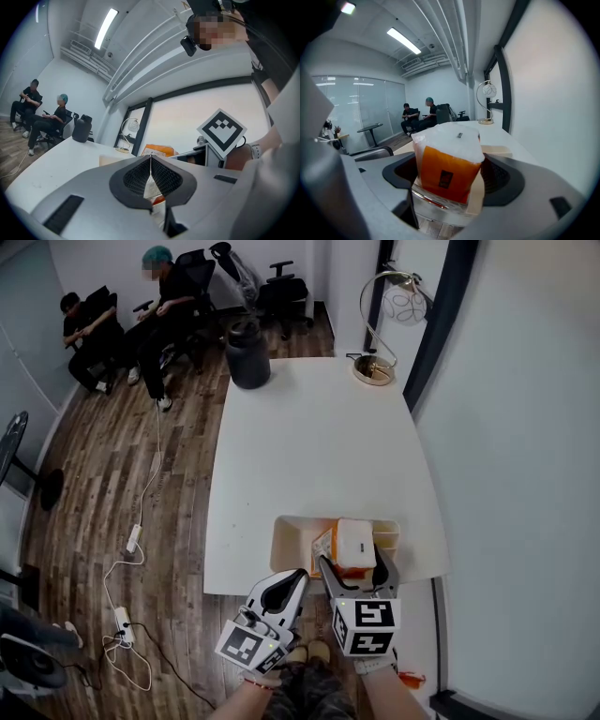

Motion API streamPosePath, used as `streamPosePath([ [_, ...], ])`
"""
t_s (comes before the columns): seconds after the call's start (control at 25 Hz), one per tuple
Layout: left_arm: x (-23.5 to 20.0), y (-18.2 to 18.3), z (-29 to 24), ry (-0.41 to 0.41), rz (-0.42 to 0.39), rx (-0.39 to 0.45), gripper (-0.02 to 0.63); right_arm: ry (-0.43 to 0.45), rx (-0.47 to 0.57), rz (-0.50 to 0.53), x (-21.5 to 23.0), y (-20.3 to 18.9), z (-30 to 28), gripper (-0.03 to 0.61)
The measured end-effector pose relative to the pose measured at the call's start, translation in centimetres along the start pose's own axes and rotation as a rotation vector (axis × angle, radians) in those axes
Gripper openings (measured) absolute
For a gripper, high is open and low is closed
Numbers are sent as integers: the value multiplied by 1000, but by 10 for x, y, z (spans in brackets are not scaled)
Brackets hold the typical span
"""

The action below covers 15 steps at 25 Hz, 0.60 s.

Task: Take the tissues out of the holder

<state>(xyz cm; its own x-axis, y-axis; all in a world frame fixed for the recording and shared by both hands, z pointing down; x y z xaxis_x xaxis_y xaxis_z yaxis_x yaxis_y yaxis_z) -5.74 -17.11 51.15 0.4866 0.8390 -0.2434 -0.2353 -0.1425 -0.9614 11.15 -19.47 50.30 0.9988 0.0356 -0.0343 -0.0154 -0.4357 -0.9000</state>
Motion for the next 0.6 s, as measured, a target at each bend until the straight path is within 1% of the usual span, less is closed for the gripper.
streamPosePath([
  [0.08,1,-1,2,4,3,-5,14,-13,-22,7,-2,0,-3,387],
  [0.2,1,-2,7,14,5,-8,14,-29,-12,30,-3,0,-3,387],
  [0.32,1,-4,9,19,4,-7,14,-22,3,56,-4,-1,-4,383],
  [0.48,3,-4,11,20,1,-7,14,-31,26,58,-1,-3,-3,332],
  [0.6,4,-3,12,19,-1,-7,14,-40,36,74,0,-3,-2,313],
])
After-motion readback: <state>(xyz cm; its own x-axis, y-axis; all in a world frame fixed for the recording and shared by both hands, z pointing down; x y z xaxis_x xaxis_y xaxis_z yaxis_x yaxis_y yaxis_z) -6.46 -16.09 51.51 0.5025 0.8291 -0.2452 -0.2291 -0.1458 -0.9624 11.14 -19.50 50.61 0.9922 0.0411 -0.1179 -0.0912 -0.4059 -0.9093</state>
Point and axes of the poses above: the fingertips, and each gripper's own axes: z backward along the fingers, x to its right, y out of its top, the point moved 9 cm from there along z, backward along the fingers, and after that the axes turned 15 degrees about -y, right-handed, at the moved point
